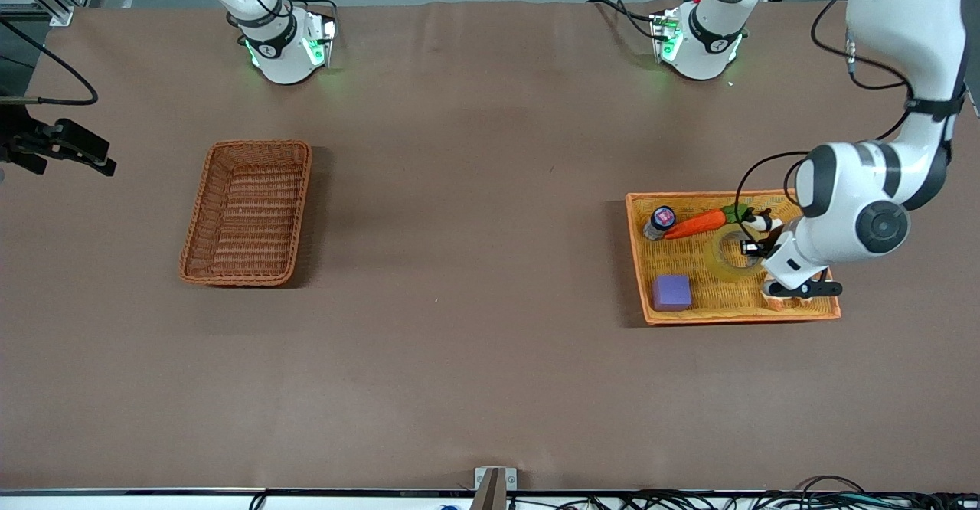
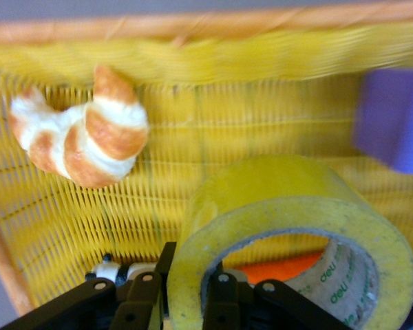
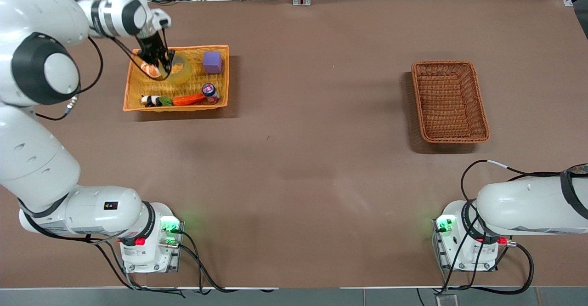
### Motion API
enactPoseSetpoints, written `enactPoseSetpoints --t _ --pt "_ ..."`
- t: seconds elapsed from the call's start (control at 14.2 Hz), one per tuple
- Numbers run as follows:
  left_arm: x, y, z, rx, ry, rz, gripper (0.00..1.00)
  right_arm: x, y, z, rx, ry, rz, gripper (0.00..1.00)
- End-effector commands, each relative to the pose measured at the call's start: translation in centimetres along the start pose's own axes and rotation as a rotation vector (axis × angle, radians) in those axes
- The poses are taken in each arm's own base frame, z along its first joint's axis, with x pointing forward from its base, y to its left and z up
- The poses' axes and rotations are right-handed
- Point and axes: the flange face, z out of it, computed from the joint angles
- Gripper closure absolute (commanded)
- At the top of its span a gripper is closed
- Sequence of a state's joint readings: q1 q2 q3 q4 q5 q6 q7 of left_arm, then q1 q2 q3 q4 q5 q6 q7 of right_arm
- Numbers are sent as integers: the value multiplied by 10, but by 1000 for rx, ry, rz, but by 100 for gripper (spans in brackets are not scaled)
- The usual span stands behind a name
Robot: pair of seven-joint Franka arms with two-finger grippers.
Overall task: Move tape to another basket
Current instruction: 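Close the left gripper on the rim of the yellow tape roll, then lift the tape roll and carry it toward the wicker basket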
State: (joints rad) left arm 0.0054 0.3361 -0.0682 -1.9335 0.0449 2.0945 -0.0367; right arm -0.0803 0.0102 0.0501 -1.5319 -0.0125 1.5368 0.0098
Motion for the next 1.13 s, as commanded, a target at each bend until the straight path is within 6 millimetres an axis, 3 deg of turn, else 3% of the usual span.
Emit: enactPoseSetpoints --t 0.0,0.21,0.28,0.49,0.78,1.06 --pt "-2 69 -67 -1 27 56 99 -1 2 -1 20 -1 -7 0" --pt "-15 171 -96 -40 67 35 97 -1 1 1 20 -4 -8 0" --pt "-23 201 -96 -54 62 36 95 0 1 1 20 -2 -12 0" --pt "-53 297 -84 -107 20 73 94 0 0 -1 19 5 -13 0" --pt "-84 395 -74 -147 -4 79 94 0 -8 -8 20 11 -21 0" --pt "-116 492 -45 -147 -8 101 93 1 -10 -2 22 8 -16 0"
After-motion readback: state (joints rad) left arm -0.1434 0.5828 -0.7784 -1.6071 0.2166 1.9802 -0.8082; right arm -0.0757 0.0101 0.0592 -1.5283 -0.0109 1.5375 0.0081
